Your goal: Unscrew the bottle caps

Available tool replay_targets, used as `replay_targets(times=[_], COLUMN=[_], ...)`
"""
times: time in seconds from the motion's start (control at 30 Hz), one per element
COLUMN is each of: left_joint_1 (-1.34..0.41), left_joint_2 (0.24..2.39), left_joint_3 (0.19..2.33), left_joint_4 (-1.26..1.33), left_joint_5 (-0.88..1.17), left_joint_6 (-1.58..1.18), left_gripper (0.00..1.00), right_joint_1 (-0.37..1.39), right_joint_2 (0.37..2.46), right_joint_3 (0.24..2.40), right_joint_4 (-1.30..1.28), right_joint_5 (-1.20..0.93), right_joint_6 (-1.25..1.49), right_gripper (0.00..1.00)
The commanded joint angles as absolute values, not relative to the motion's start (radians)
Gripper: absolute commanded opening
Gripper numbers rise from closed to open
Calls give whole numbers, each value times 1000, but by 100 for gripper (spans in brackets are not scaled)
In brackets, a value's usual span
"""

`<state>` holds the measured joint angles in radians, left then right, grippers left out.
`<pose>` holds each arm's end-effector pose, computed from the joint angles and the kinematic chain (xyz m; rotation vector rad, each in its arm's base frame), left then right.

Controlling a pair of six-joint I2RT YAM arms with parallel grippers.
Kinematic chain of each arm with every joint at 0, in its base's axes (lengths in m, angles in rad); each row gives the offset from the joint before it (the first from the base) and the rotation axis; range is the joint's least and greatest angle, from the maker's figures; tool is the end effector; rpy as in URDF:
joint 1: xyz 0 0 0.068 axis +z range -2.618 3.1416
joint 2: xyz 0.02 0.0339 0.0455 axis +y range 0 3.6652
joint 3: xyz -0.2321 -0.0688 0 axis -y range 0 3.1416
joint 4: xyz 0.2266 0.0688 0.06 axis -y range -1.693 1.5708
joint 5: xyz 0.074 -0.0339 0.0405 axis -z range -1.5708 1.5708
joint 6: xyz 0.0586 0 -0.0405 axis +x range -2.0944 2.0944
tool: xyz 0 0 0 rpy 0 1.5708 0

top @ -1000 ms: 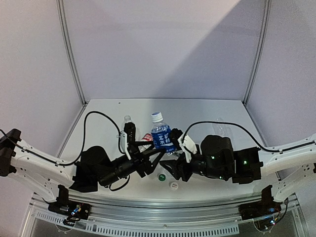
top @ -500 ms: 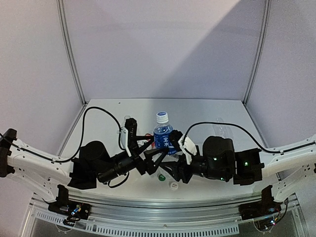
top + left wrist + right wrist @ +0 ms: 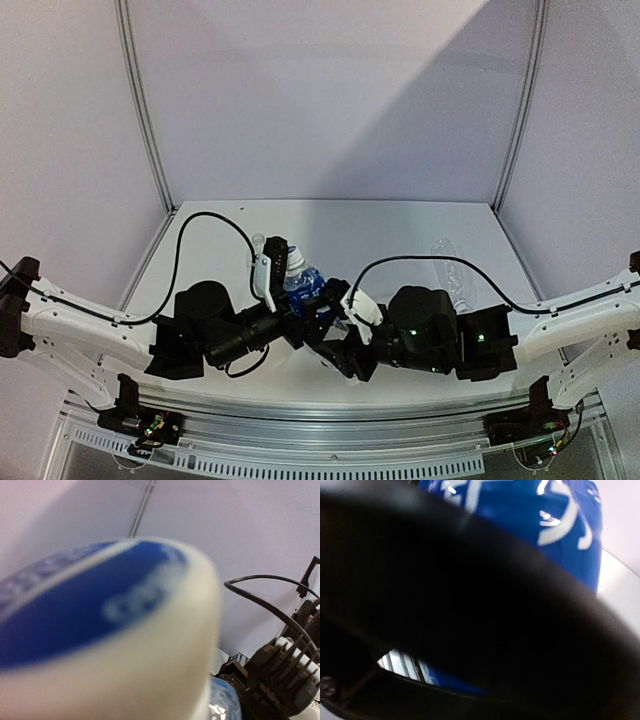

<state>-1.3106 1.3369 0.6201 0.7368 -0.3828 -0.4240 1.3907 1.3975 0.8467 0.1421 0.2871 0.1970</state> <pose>0.0996 -0.2889 0.2382 0.4064 1.6039 -1.0594 0.0744 0.3157 0.2229 -0.9820 1.7880 0.7451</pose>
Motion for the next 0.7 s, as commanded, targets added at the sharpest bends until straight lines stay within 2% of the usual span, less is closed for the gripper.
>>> replay_targets(times=[0.0,0.1,0.27,0.4,0.5,0.67], left_joint_1=[-1298,-1298,-1296,-1287,-1302,-1301], left_joint_2=[1340,1307,1202,1138,1120,1164], left_joint_3=[617,620,660,696,674,634], left_joint_4=[724,683,414,212,188,194], left_joint_5=[-385,-376,-387,-335,-330,-61], left_joint_6=[-416,-347,-222,-102,-32,122], left_gripper=[76,72,70,68,67,67], right_joint_1=[1400,1400,1400,1399,1398,1382], right_joint_2=[1383,1355,1309,1213,1110,966], right_joint_3=[848,843,901,904,917,972], right_joint_4=[185,166,-24,-128,-196,-299], right_joint_5=[291,252,153,148,194,231], right_joint_6=[205,207,206,211,207,192], right_gripper=[59,68,97,99,99,99])
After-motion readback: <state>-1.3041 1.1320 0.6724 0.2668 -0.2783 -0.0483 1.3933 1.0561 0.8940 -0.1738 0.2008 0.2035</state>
